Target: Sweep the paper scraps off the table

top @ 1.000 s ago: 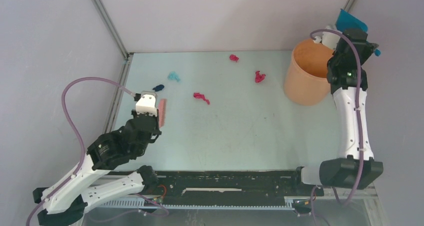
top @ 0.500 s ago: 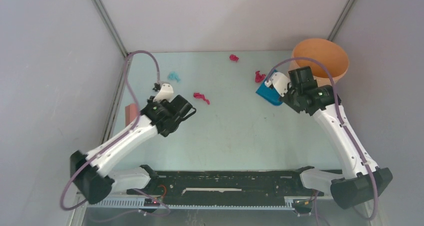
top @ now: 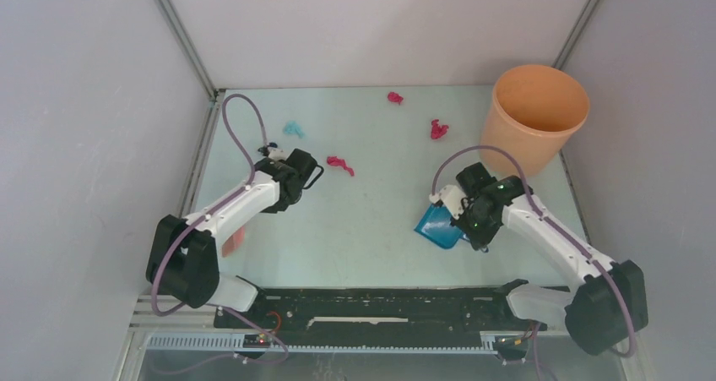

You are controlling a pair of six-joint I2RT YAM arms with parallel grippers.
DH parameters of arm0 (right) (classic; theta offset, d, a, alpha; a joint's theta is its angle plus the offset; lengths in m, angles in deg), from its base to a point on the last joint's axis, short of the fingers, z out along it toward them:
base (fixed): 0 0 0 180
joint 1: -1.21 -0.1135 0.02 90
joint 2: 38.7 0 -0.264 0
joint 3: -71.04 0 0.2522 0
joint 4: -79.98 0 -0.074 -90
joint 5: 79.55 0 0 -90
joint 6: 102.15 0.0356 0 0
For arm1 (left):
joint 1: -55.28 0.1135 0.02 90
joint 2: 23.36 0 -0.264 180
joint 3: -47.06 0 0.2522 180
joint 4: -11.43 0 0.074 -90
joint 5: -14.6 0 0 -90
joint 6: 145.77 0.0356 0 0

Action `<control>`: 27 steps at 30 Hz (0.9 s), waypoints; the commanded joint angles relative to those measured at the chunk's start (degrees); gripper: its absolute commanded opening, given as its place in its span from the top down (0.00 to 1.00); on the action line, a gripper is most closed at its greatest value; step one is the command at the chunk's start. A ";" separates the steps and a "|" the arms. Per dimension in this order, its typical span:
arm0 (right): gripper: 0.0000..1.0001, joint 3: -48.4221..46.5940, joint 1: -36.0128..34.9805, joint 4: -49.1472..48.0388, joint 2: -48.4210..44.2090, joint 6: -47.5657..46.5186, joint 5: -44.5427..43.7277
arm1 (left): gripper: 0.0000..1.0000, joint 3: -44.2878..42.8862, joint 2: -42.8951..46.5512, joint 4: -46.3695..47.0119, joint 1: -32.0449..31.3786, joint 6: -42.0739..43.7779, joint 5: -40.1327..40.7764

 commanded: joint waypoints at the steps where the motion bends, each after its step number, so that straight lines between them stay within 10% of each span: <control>1: 1.00 3.44 -4.62 -3.78 3.29 3.25 -1.08 | 1.00 -0.50 3.32 7.10 -0.44 3.59 -14.02; 16: 0.94 -4.19 -8.44 -12.94 22.22 3.64 1.74 | 1.00 -8.20 7.63 26.11 -16.75 0.08 -40.49; 27: 0.47 1.46 -7.36 -7.53 7.72 -0.06 5.44 | 1.00 -9.58 18.66 29.08 -16.58 5.13 -29.61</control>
